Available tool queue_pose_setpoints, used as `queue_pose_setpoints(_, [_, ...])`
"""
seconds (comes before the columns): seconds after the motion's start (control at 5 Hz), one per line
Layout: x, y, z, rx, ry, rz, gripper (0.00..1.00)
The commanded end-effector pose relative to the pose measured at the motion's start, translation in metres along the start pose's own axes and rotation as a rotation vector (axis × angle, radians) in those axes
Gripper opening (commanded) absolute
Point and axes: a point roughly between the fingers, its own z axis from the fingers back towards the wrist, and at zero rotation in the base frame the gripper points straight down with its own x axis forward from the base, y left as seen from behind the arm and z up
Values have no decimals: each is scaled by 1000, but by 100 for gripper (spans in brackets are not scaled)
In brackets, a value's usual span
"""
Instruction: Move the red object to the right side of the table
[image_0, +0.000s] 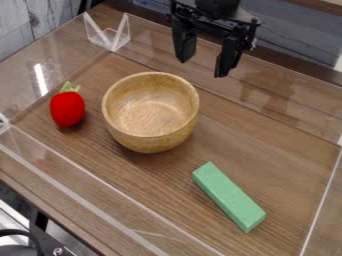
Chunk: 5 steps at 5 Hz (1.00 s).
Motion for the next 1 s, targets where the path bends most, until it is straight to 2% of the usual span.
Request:
queue_pose_setpoints(0.0, [-9, 11, -10, -1, 25, -40, 100])
queue_pose_setpoints(0.2, [-24, 39, -12, -4, 13, -73, 100])
queue_pose_setpoints(0.4, [-42, 79, -15, 1, -17, -107, 100])
queue_pose_setpoints(0.8, [-68, 133, -32, 25, -60, -2, 100])
